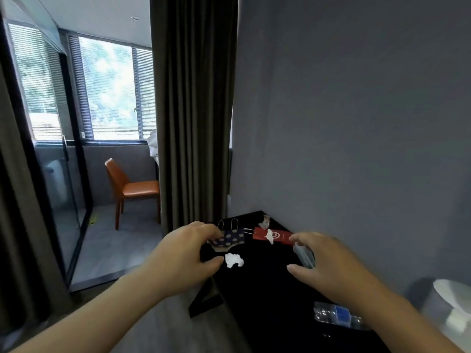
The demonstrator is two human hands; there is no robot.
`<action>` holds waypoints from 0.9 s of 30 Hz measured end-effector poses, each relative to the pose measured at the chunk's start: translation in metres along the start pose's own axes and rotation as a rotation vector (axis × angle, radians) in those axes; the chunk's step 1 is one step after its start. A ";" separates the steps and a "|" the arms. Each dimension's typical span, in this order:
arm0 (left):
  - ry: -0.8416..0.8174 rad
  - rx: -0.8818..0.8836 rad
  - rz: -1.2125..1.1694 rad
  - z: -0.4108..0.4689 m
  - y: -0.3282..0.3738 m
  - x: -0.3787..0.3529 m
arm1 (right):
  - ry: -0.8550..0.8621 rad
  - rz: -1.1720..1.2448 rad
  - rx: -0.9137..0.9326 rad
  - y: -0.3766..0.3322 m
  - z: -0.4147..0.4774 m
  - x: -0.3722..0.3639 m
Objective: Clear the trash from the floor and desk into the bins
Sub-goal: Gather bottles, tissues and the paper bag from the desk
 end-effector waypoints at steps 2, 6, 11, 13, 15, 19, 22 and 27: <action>-0.014 0.003 -0.012 0.029 -0.017 -0.013 | -0.004 0.001 -0.023 0.013 0.031 -0.009; -0.037 0.004 -0.038 0.079 -0.050 -0.042 | -0.012 0.002 -0.066 0.039 0.089 -0.022; -0.089 0.001 -0.087 0.127 -0.100 -0.078 | -0.061 -0.015 -0.117 0.057 0.146 -0.053; -0.102 -0.007 -0.100 0.149 -0.123 -0.090 | -0.066 -0.015 -0.137 0.061 0.168 -0.068; -0.114 -0.024 -0.113 0.171 -0.147 -0.103 | -0.059 -0.015 -0.166 0.063 0.191 -0.084; -0.186 -0.066 -0.168 0.210 -0.198 -0.133 | -0.066 -0.024 -0.242 0.066 0.234 -0.122; -0.223 -0.077 -0.208 0.235 -0.238 -0.152 | -0.103 0.018 -0.305 0.066 0.262 -0.149; -0.281 -0.143 -0.195 0.280 -0.287 -0.185 | -0.099 0.024 -0.415 0.070 0.300 -0.182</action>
Point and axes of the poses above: each hand's wrist, its own z-axis towards the middle knuckle, its own x-axis out of the back of the hand, y = z × x, the point moved 8 cm from there along z, towards the middle knuckle, and after that the axes turned 5 degrees about -x, right-handed, at the moved point
